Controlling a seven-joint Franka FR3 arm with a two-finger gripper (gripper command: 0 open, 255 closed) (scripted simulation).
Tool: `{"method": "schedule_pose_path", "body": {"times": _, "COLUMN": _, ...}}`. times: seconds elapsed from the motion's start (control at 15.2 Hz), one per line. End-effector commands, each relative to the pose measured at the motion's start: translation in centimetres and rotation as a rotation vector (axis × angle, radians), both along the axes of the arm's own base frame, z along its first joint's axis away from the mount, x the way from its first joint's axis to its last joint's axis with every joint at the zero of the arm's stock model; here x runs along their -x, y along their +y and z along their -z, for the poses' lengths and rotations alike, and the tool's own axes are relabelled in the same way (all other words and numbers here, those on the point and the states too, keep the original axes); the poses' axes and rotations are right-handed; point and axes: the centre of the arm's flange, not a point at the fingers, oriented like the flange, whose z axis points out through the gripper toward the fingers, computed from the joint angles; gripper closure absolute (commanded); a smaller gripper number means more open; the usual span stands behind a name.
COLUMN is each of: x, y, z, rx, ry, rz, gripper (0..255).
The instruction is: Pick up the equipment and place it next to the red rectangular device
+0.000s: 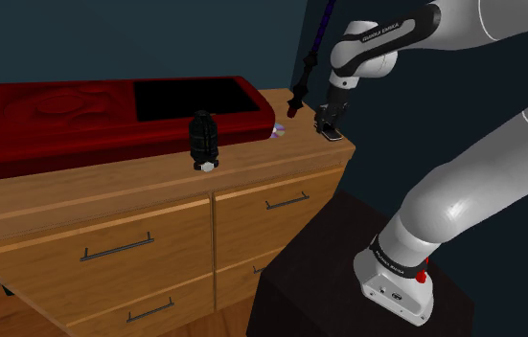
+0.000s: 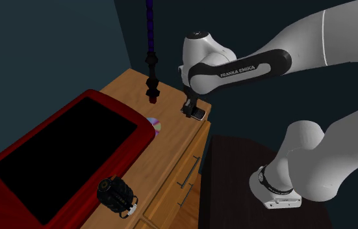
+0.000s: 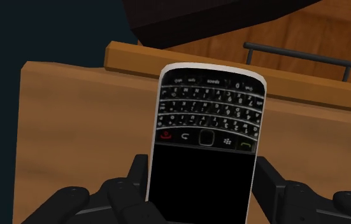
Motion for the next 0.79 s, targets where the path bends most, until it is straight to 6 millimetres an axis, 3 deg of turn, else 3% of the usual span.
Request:
{"method": "schedule_pose_path", "body": {"times": 0.0, "x": -0.1, "y": 0.0, "z": -1.2, "rx": 0.0, "ry": 0.0, "rz": 0.0, "gripper": 255}}
{"method": "schedule_pose_path", "body": {"times": 0.73, "x": -0.1, "y": 0.0, "z": -7.0, "rx": 0.0, "ry": 0.0, "rz": 0.0, "gripper": 255}}
